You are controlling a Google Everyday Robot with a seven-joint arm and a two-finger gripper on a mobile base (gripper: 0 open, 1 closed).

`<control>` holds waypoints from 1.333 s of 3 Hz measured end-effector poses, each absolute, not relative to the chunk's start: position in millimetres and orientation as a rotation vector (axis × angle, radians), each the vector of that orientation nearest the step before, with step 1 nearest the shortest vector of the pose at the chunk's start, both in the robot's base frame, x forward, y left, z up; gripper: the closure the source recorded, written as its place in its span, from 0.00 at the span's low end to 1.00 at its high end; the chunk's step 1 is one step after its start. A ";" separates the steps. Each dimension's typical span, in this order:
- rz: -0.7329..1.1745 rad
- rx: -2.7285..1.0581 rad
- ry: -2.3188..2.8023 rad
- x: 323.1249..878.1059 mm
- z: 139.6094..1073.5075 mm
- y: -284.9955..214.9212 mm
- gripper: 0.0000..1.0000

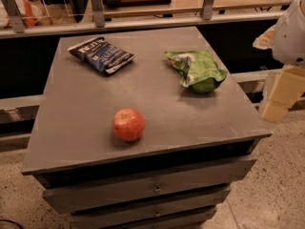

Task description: Pick green rice chip bag

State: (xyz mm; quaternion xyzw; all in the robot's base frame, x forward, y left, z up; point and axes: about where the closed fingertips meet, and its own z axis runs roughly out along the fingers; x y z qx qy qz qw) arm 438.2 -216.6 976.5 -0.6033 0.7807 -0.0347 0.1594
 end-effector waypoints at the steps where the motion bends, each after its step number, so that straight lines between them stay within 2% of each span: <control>1: -0.099 -1.724 2.231 438.2 976.5 -216.6 0.00; 2: -0.089 -1.567 2.249 441.6 981.6 -227.3 0.00; 4: 0.052 -1.048 2.167 440.3 979.5 -267.7 0.00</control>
Offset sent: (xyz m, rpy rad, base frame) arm 0.0143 -0.0474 0.0171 0.2520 -0.1794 -0.3436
